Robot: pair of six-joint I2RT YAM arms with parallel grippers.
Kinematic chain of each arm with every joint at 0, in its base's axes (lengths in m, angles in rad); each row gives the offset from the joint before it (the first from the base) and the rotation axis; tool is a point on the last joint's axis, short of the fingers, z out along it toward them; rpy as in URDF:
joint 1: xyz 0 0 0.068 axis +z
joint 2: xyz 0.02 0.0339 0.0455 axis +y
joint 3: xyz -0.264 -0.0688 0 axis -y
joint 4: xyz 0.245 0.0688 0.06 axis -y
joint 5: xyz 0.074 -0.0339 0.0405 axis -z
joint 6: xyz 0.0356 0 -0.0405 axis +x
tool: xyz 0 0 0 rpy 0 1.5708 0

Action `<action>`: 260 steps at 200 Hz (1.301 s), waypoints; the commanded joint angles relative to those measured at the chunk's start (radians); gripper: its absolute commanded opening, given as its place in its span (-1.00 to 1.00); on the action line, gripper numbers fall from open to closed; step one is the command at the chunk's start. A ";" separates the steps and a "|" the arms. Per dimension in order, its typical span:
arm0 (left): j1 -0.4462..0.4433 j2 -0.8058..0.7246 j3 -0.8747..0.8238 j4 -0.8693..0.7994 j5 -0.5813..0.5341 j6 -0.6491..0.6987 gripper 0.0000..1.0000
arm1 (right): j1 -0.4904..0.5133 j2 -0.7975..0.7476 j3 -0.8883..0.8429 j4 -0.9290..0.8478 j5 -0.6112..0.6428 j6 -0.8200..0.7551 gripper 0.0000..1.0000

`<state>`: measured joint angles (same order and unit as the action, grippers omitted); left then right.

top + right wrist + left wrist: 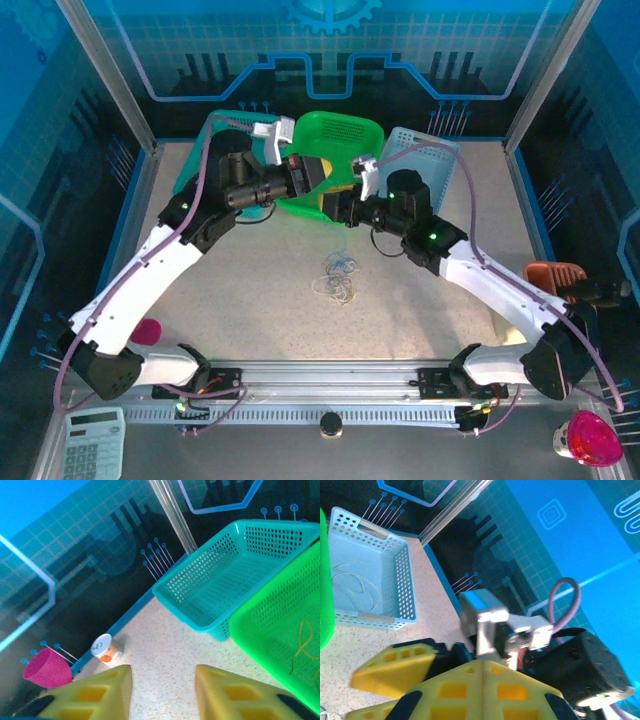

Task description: Untangle the cables

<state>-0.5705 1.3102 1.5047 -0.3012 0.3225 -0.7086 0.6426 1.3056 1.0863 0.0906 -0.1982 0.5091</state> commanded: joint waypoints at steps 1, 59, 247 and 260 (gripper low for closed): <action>-0.008 0.004 0.062 0.034 0.027 -0.019 -1.00 | 0.014 0.032 -0.028 0.124 -0.017 0.015 -0.48; -0.007 0.042 0.244 0.014 0.009 -0.004 -1.00 | 0.019 0.090 -0.185 0.297 -0.017 0.083 -0.73; 0.101 0.138 0.553 -0.085 -0.073 0.121 -1.00 | 0.046 0.125 -0.366 0.403 0.039 0.159 -0.25; 0.131 0.140 0.557 -0.087 -0.080 0.126 -1.00 | 0.046 0.126 -0.373 0.401 0.040 0.161 -0.17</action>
<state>-0.4843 1.4464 2.0235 -0.3729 0.2752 -0.6209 0.6743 1.4208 0.7361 0.4583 -0.1825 0.6643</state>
